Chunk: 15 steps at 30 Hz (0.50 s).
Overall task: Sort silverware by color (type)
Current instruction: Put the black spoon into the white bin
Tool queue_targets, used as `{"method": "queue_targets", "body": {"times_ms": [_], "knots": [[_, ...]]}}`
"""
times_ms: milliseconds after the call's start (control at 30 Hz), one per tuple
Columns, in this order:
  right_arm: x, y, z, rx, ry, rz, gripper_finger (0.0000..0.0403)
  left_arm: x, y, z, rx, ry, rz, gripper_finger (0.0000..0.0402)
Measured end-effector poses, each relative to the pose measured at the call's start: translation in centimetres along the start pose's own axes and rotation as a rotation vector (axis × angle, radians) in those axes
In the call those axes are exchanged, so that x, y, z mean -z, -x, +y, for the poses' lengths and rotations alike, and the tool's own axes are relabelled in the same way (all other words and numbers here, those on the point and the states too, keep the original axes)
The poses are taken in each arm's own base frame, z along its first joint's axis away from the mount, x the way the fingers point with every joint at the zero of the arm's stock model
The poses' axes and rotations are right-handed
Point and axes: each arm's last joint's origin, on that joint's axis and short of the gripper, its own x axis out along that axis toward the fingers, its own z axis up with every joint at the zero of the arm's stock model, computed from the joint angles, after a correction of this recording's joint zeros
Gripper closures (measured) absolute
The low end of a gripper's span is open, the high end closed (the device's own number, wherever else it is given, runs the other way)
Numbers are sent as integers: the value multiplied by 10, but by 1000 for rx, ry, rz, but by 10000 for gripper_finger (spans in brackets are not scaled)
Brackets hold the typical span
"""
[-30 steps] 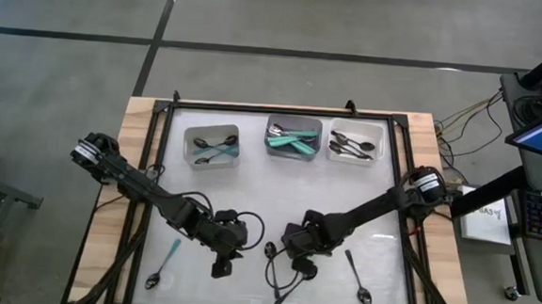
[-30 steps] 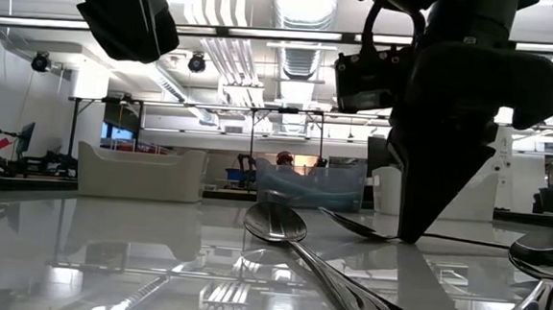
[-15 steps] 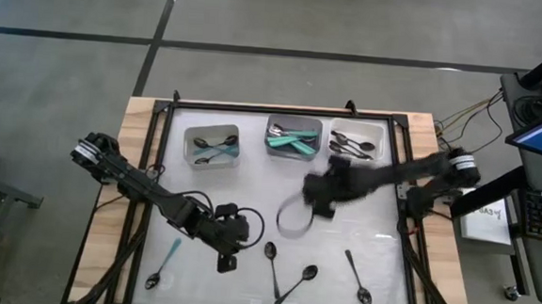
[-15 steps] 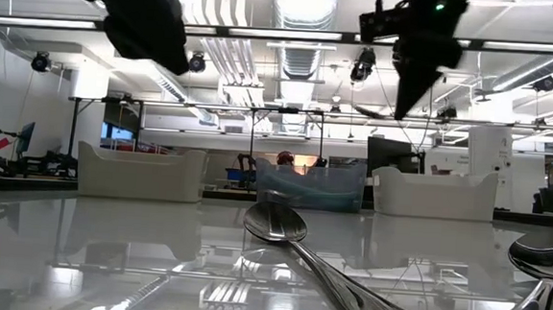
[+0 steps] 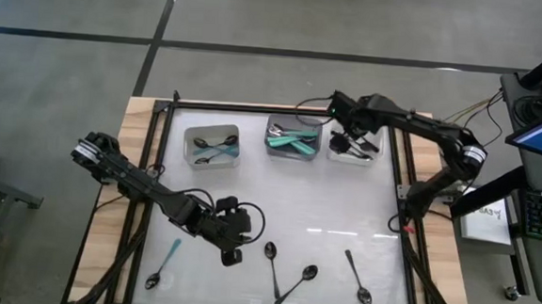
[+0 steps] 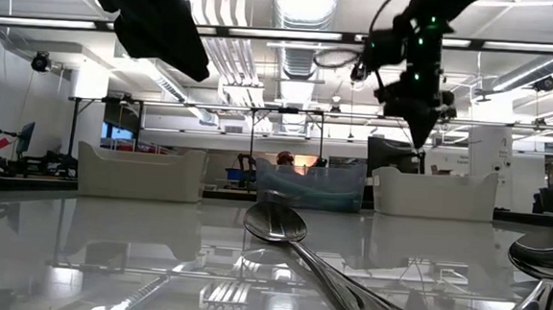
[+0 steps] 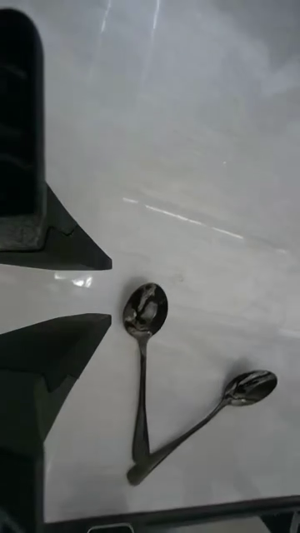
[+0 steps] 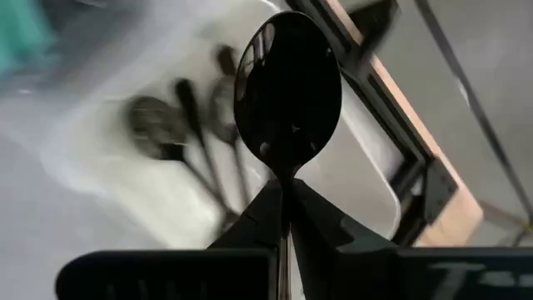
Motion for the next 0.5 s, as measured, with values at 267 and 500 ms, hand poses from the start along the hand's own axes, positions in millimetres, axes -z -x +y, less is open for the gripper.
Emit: {"method": "queue_targets", "body": {"times_ms": [267, 500], "knots": [[0, -23, -3, 9, 64, 71, 389, 0, 0, 1, -26, -28, -8, 325], [0, -21, -2, -57, 67, 66, 342, 0, 0, 2, -42, -29, -18, 325]]}}
